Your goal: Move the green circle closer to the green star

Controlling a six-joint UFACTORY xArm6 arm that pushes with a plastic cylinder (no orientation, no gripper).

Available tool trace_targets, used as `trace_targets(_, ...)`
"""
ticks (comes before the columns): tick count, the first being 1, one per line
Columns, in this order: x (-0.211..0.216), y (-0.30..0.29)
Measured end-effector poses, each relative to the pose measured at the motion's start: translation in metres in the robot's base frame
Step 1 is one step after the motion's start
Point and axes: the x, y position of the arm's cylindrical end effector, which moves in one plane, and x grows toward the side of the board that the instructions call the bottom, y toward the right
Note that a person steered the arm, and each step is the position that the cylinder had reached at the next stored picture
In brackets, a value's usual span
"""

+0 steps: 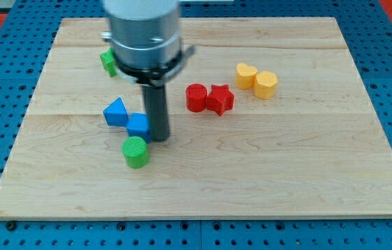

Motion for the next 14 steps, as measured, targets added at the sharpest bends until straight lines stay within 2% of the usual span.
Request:
trace_targets(1,0.037,0.046)
trace_targets(3,0.038,-0.058)
trace_targets(5,0.050,-0.126)
trace_targets(6,-0.009,-0.164)
trace_targets(7,-0.021,-0.162)
trace_targets(8,0.037,-0.147)
trace_targets(9,-0.001,-0.141)
trace_targets(10,-0.061,-0.150)
trace_targets(11,-0.087,-0.144)
trace_targets(12,-0.102,-0.137)
trace_targets(13,-0.058,-0.114)
trace_targets(14,-0.099,-0.122)
